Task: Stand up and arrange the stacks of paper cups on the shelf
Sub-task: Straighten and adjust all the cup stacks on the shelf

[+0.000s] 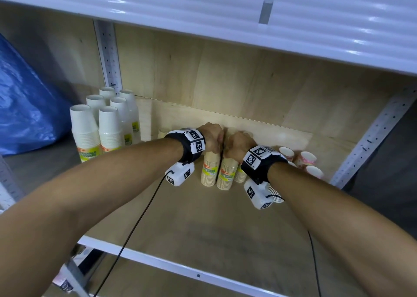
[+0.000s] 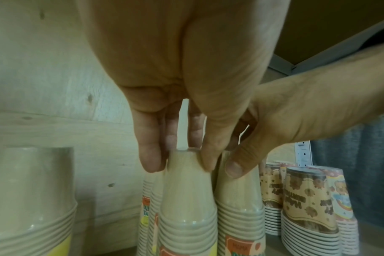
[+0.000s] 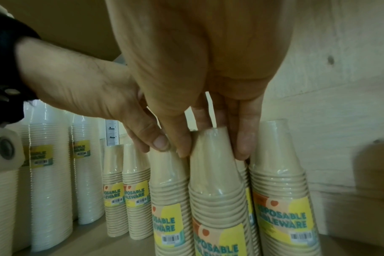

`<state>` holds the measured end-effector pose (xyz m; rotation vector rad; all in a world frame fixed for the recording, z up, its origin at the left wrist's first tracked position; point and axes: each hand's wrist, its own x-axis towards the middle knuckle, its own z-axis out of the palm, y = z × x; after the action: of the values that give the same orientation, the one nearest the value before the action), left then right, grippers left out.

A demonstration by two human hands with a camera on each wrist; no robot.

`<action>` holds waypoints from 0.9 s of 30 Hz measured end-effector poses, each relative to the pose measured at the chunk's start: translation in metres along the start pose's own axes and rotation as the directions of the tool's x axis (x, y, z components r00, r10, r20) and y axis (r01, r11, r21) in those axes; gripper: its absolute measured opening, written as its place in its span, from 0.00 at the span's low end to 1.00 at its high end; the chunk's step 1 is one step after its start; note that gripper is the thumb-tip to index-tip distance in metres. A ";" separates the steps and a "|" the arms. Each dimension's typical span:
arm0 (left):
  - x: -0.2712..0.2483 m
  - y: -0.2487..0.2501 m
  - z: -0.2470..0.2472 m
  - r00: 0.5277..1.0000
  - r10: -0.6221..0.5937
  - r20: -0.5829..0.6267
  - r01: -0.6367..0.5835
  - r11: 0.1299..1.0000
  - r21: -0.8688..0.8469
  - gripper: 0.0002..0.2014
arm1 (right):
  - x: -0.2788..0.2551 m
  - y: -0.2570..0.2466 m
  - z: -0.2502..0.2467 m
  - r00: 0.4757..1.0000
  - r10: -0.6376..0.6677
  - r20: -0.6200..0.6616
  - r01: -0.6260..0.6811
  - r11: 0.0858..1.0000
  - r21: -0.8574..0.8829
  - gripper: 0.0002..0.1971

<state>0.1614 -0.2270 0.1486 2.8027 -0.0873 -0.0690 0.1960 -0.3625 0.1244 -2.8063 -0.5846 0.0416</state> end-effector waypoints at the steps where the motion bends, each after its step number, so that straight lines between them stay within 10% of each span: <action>1: 0.000 -0.001 -0.002 1.000 0.001 -0.002 -0.001 1.000 -0.008 0.16 | 0.000 0.000 -0.002 1.000 -0.005 0.000 0.005 1.000 0.005 0.13; 27: -0.034 -0.093 -0.061 0.969 -0.208 -0.135 0.225 0.967 0.120 0.23 | 0.049 -0.116 0.007 0.982 -0.180 -0.061 0.180 0.984 -0.019 0.25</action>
<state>0.1355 -0.1174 0.1770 2.9326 0.2544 0.0584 0.1955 -0.2394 0.1505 -2.7439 -0.8234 -0.0861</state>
